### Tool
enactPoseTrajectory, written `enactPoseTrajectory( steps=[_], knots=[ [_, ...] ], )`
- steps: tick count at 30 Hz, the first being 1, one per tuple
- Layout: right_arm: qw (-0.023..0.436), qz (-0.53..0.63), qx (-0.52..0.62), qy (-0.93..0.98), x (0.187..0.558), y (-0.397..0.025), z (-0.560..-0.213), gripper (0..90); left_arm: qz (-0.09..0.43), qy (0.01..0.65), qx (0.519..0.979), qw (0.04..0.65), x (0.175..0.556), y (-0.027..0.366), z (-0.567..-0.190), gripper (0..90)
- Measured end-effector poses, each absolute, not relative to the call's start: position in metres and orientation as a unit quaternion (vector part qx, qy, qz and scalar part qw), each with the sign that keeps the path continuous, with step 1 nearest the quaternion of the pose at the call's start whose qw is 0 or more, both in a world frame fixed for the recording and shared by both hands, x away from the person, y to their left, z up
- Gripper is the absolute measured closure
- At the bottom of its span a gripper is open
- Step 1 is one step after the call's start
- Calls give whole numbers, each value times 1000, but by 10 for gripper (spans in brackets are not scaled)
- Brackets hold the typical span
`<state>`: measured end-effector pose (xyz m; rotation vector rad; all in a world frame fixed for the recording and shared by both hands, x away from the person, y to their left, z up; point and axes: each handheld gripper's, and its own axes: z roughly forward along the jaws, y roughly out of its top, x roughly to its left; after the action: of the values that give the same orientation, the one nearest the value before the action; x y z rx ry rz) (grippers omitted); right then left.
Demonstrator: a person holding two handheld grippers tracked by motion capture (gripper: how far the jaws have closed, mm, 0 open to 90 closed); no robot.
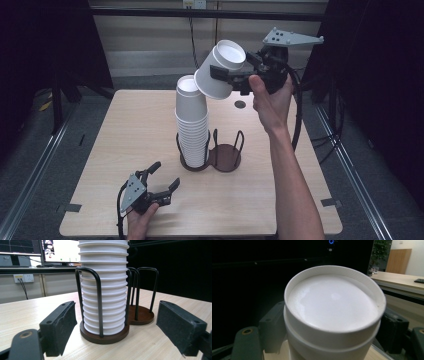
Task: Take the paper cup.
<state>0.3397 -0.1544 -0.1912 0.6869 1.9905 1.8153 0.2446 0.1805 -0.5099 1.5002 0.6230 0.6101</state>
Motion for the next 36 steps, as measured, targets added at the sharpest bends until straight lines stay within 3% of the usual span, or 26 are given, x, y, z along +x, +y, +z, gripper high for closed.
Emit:
enactPoseTrajectory(
  steps=[17,25,31,36],
  knots=[
    [185,634,257,706,314,-195,-224,216,242,272,683,634,248,176,-501,161],
    [168,617,256,725,310,-189,-257,216,216,222,697,647,247,175,-476,159],
    [150,614,252,732,304,-182,-282,217,210,211,711,637,245,170,-472,162],
    [125,623,252,730,296,-172,-305,216,175,215,720,636,249,168,-473,184]
  ],
)
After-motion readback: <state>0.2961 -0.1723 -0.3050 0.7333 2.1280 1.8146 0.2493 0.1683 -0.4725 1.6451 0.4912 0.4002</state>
